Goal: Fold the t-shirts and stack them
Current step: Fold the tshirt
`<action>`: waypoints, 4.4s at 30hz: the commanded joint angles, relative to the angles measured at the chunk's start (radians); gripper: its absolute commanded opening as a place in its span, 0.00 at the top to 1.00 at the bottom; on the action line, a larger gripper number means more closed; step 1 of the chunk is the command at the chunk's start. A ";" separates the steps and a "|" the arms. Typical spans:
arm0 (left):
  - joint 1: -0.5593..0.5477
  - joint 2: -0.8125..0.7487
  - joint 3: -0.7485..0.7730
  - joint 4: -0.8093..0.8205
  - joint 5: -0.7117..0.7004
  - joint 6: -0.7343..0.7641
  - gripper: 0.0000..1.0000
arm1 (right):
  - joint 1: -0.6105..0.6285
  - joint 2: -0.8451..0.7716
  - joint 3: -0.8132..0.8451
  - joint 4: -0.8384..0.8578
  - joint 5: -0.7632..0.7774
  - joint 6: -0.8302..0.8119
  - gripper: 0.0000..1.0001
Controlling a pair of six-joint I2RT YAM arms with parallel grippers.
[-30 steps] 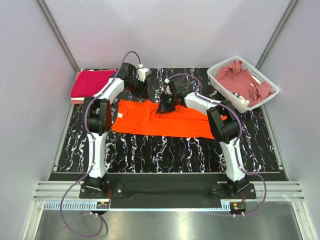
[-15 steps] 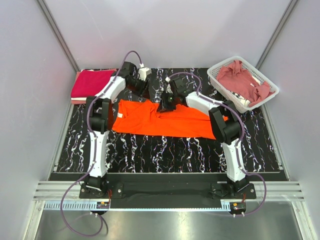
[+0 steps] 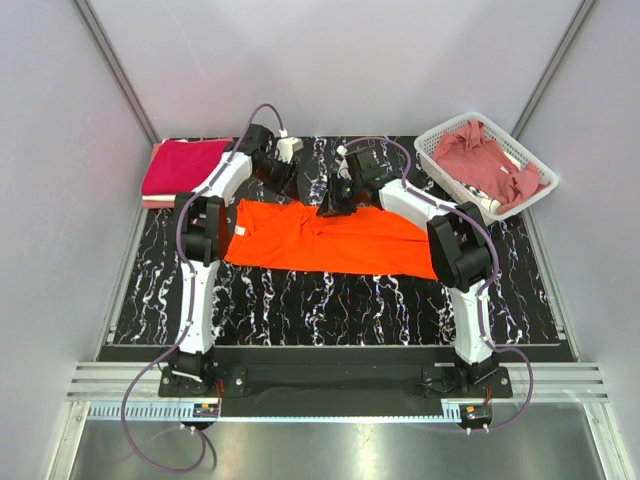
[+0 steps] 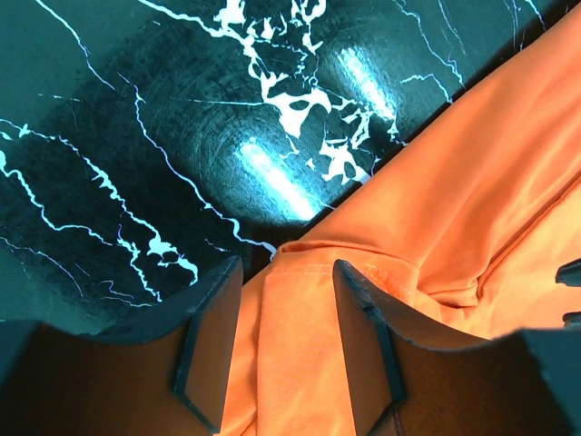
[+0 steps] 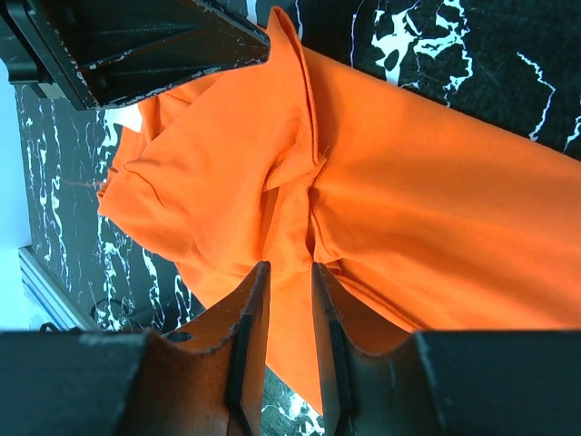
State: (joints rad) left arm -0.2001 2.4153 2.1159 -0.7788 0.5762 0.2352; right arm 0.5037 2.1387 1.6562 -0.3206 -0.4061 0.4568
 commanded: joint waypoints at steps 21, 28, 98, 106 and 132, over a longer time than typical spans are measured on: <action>-0.002 0.053 0.116 -0.080 0.060 0.018 0.81 | -0.014 -0.056 0.028 0.014 -0.034 0.011 0.68; -0.001 -0.016 0.087 -0.077 0.041 0.010 1.00 | -0.014 0.031 0.109 0.000 0.070 0.042 0.73; 0.070 -0.217 -0.102 -0.068 -0.134 -0.005 1.00 | 0.067 0.121 0.228 -0.006 0.200 -0.066 1.00; 0.071 -0.165 -0.051 -0.050 -0.128 -0.026 1.00 | 0.067 0.056 0.110 0.072 0.291 -0.072 1.00; 0.071 -0.139 -0.114 0.039 -0.055 -0.056 1.00 | 0.065 -0.089 -0.174 0.360 0.337 -0.075 1.00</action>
State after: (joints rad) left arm -0.1360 2.3512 2.0308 -0.7673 0.4950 0.1570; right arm 0.5640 2.1147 1.5085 -0.0608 -0.0494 0.4118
